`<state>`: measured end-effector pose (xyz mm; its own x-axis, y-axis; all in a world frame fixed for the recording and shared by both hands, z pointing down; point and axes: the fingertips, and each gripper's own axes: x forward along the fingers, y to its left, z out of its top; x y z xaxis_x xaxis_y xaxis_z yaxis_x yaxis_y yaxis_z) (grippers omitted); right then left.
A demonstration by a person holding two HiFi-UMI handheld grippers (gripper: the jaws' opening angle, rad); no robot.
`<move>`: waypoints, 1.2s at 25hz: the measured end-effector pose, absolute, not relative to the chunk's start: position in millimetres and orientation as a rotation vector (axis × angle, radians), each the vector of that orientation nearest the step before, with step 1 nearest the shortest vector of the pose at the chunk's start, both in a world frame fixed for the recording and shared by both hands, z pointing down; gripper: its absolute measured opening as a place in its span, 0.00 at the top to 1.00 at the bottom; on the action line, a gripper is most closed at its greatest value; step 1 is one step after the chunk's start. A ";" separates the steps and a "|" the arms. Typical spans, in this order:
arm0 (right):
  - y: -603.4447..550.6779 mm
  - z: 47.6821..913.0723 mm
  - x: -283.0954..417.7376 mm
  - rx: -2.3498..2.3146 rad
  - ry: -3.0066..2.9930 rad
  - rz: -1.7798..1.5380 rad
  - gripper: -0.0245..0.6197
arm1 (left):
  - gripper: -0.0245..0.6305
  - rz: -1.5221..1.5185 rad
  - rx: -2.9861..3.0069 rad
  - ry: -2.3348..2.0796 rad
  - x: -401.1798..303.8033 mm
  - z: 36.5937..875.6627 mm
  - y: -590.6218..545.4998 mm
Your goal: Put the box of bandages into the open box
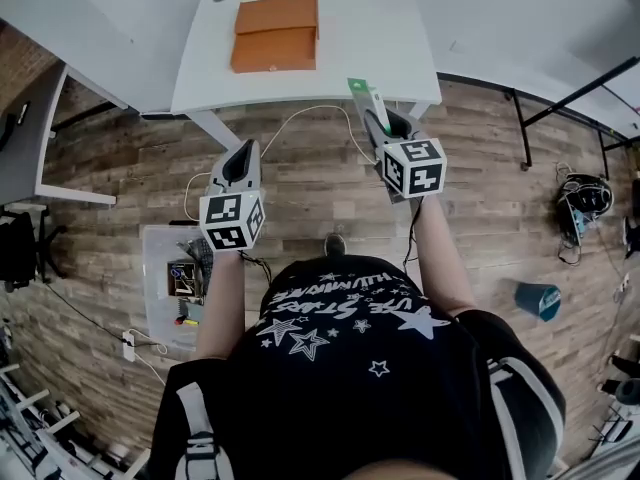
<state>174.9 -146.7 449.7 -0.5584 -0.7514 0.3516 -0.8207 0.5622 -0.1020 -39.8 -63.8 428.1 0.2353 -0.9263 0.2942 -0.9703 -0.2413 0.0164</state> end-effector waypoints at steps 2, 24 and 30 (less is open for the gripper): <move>-156.1 452.2 175.2 1.279 -2.540 0.374 0.79 | 0.93 0.331 2.297 -1.812 -38.6 427.8 -73.6; -267.1 481.2 122.6 1.206 -2.500 0.415 0.79 | 0.93 0.322 2.242 -1.797 -90.2 450.0 -187.8; -336.9 482.6 85.6 1.222 -2.469 0.403 0.79 | 0.93 0.333 2.248 -1.747 -129.1 461.2 -260.3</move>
